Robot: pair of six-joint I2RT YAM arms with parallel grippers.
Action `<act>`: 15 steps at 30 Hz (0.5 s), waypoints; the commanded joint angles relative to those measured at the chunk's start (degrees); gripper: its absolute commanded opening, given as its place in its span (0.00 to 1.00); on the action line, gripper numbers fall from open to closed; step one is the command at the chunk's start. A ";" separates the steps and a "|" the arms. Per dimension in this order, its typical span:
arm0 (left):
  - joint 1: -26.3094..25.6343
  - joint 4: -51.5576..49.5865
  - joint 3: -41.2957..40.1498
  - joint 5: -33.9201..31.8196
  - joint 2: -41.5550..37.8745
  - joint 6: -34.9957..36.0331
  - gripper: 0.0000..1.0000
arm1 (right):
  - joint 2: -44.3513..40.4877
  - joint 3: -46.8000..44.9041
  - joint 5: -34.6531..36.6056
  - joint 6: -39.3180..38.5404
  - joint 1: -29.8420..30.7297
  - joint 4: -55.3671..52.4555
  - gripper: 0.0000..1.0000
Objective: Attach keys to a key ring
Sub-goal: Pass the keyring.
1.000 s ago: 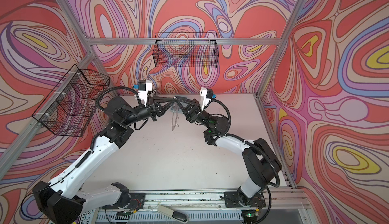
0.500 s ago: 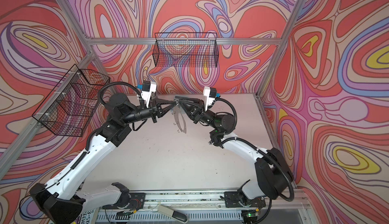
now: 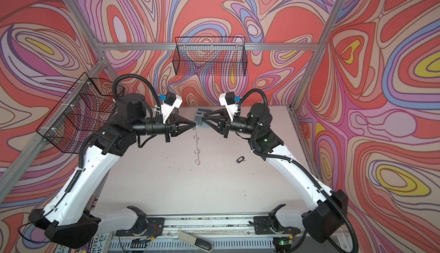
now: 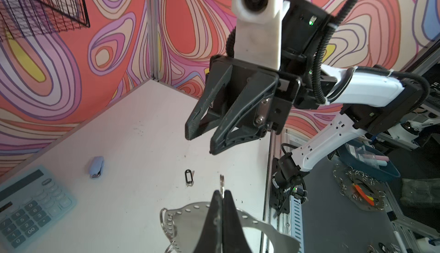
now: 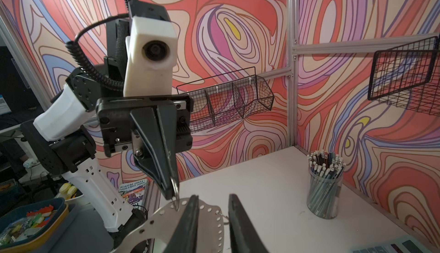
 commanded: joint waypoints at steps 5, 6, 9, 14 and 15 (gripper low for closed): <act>0.32 -8.95 2.54 -0.05 0.97 5.69 0.00 | 2.95 3.17 -9.04 -6.49 0.00 -9.95 0.22; 0.36 -9.47 2.94 -0.34 1.18 6.03 0.00 | 3.19 3.50 -9.64 -7.04 -0.08 -10.76 0.22; 0.37 -9.63 2.93 -0.12 1.49 6.15 0.00 | 3.72 3.69 -11.74 -7.31 -0.08 -11.28 0.22; 0.36 -7.95 2.31 0.95 1.41 5.28 0.00 | 4.31 3.78 -12.70 -7.73 0.08 -11.84 0.21; 0.38 -7.95 2.39 1.10 1.55 5.36 0.00 | 4.42 3.90 -13.33 -7.53 0.08 -11.62 0.20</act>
